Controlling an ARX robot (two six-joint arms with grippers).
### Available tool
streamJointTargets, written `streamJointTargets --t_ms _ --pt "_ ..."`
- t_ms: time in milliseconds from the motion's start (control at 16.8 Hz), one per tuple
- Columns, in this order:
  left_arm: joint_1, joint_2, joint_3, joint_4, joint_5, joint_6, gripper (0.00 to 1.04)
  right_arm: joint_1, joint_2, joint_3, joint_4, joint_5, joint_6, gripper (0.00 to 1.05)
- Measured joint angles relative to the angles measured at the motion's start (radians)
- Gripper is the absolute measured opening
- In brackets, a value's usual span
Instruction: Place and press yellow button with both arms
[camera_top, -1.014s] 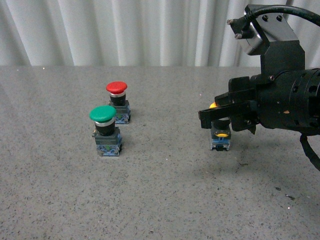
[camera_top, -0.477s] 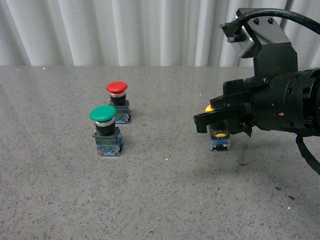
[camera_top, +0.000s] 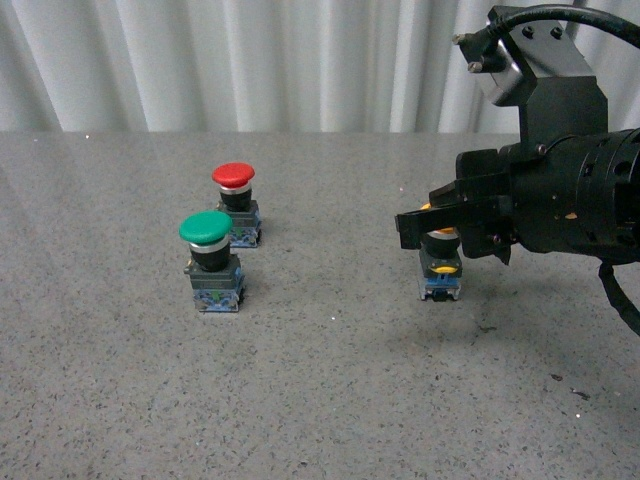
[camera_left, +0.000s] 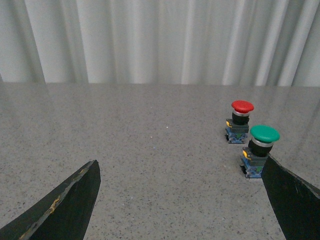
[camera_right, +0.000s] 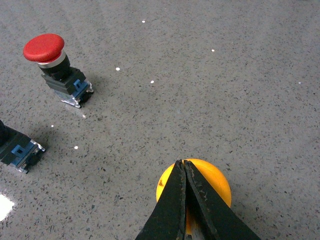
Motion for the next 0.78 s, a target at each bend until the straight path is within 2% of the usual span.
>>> streamJointTargets --t_ms 477,775 --pt "0.0 0.0 0.0 0.0 0.0 0.0 0.98 0.023 -0.154 -0.001 0.031 -0.015 0.054 0.02" --pt "0.0 0.0 0.0 0.0 0.0 0.0 0.98 0.033 -0.341 -0.07 -0.027 -0.044 0.099 0.02"
